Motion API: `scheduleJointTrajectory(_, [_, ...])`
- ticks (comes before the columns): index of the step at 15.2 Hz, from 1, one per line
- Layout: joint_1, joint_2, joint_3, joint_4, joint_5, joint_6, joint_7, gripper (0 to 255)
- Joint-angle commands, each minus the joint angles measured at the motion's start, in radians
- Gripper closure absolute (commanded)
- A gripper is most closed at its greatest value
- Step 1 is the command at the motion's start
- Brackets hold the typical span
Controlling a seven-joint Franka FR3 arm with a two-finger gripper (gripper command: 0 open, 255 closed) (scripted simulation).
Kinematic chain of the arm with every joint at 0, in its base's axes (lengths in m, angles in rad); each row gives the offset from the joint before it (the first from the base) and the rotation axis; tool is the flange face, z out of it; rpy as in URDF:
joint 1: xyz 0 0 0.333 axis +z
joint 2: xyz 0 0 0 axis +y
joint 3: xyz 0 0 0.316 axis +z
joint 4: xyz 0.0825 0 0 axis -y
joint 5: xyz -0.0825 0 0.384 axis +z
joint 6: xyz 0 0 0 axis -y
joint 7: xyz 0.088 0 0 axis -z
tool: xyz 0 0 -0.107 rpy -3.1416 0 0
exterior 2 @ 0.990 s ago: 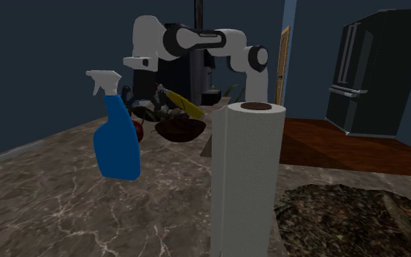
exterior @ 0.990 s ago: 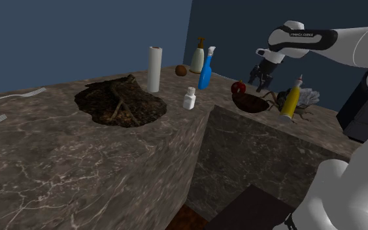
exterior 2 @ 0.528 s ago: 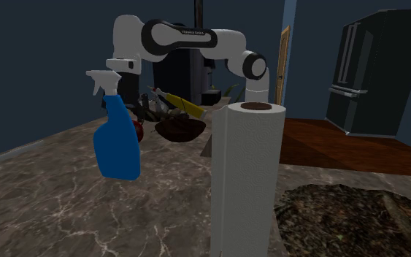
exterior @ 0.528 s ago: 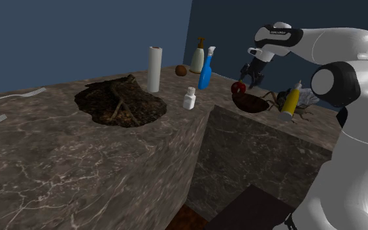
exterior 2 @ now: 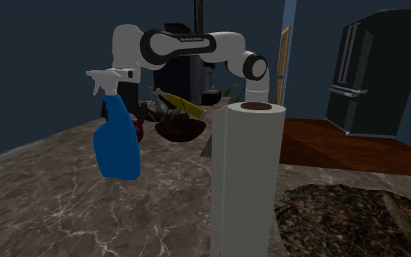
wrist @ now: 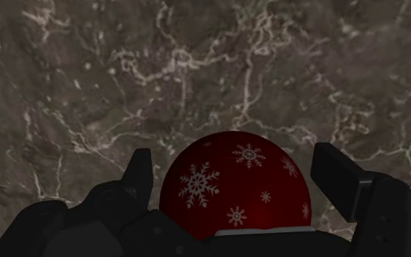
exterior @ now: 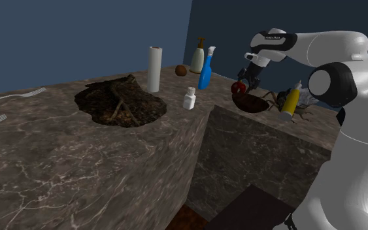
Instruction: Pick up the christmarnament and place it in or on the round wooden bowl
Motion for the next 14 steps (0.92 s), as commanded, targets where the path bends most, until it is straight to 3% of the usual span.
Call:
scheduleJointTrajectory(1, [0.0, 0.0, 0.0, -0.002, 0.0, 0.002, 0.0, 0])
scheduleJointTrajectory(4, [0.0, 0.0, 0.0, -0.001, 0.0, 0.002, 0.0, 0])
scheduleJointTrajectory(5, [0.0, 0.0, 0.0, -0.001, 0.0, 0.002, 0.0, 255])
scheduleJointTrajectory(14, [0.0, 0.0, 0.0, -0.002, 0.0, 0.002, 0.0, 255])
